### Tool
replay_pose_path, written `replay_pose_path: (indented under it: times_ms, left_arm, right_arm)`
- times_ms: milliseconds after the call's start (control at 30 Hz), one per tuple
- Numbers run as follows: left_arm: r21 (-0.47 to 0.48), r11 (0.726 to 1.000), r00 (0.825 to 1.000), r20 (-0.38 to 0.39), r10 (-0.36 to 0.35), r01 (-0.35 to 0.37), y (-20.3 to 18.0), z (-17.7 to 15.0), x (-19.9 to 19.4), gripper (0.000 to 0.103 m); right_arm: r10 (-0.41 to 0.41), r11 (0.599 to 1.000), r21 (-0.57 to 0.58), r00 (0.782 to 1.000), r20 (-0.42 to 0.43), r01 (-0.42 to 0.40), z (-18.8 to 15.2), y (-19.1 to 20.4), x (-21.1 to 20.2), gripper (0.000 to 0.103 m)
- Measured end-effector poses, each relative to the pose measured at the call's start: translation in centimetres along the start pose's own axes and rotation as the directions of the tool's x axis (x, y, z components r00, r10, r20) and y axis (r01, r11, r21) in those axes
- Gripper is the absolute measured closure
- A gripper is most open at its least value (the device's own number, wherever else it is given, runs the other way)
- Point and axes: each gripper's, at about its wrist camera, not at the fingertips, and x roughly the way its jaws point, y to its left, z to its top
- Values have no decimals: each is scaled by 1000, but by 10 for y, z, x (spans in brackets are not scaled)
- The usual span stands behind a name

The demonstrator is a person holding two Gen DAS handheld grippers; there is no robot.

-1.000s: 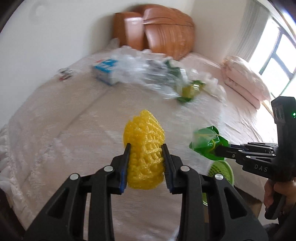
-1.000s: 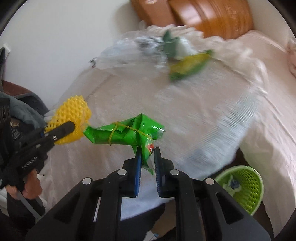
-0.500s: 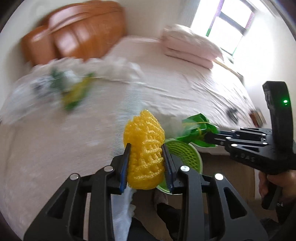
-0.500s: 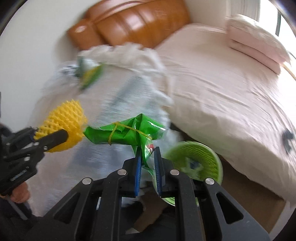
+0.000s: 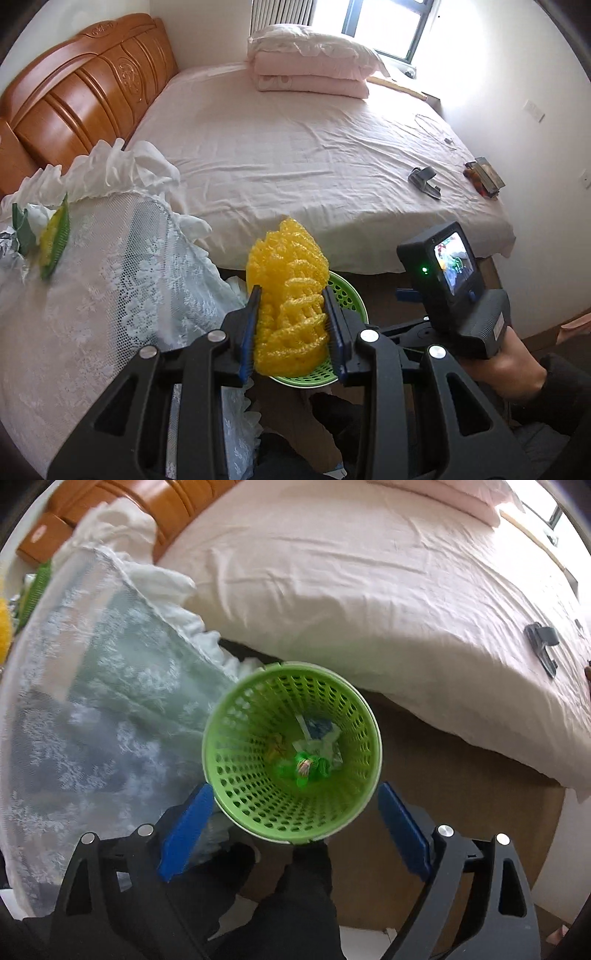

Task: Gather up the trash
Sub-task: 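Carry the yellow net and green wrapper over the green wastebasket and open both tools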

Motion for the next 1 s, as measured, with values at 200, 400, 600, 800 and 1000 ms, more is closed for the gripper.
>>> replay_pose_path:
  times_ms: [200,400,600,800,1000]
  left_arm:
    - [-17,1000,1000,-16,5,-5,0,-1,4,71]
    - [-12,1000,999,-41,-23,23,-8,3,19,71]
    - [-10,999,996,-84,-31,30,-19,5,39,10]
    - [-25,999,994,-103,-25,23,-18,7,42,8]
    - [-53,998,995,-94,-19,14,-9,5,36,8]
  right_arm:
    - [17,996,82,999,30,-19,5,-24,-16,6]
    - [-16,991,135,995,96,3,8,-49,-48,6]
    - [-35,987,158,989,145,12,12,-67,-74,3]
    - [-36,987,161,987,155,11,17,-68,-79,3]
    - [-29,990,141,988,151,7,19,-59,-77,3]
